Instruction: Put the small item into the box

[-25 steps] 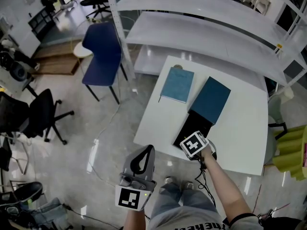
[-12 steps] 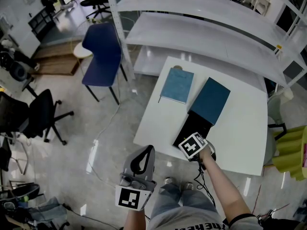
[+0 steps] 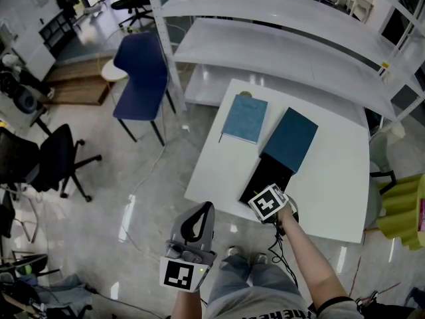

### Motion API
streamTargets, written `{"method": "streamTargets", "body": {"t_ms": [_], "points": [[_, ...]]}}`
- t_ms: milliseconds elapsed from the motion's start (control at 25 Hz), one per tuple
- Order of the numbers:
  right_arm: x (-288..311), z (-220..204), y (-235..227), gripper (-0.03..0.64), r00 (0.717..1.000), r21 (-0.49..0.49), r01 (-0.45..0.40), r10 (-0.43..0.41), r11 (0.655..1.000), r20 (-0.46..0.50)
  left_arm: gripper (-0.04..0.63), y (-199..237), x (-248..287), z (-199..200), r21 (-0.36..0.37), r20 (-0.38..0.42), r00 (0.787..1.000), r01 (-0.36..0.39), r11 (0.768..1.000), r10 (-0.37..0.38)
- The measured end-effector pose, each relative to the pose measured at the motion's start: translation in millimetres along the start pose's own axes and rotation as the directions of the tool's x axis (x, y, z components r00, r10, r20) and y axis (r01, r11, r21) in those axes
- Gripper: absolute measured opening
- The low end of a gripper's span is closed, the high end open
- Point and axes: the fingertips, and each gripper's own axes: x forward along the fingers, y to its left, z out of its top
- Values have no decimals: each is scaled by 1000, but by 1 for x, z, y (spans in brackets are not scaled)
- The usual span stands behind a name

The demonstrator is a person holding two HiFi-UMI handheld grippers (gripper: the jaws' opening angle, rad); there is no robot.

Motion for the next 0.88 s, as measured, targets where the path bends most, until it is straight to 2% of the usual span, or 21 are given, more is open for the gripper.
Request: {"method": "streamTargets", "body": {"t_ms": [240, 360, 440, 560, 640, 880], "points": [[-13, 5, -10, 104, 993, 57, 36, -42, 998, 112, 15, -3, -4, 2, 1, 6, 1000, 7, 1000, -7], [-14, -4, -8, 103, 992, 122, -4, -12, 993, 129, 15, -7, -4, 2, 0, 14, 1000, 14, 1000, -14], [-20, 0, -11, 103, 984, 127, -11, -12, 992, 176, 15, -11, -4, 3, 2, 13, 1000, 21, 1000, -21], [-30, 4, -13, 74, 969, 141, -9, -26, 990, 247, 16, -16, -4, 2, 5, 10, 1000, 28, 1000, -28], [-37, 4, -15, 2, 956, 162, -7, -41, 987, 289, 16, -19, -5, 2, 6, 7, 1000, 29, 1000, -29], [-60, 4, -7, 3, 908, 176, -98, 16, 980, 418, 16, -27, -5, 4, 19, 7, 999, 31, 999, -31]]}}
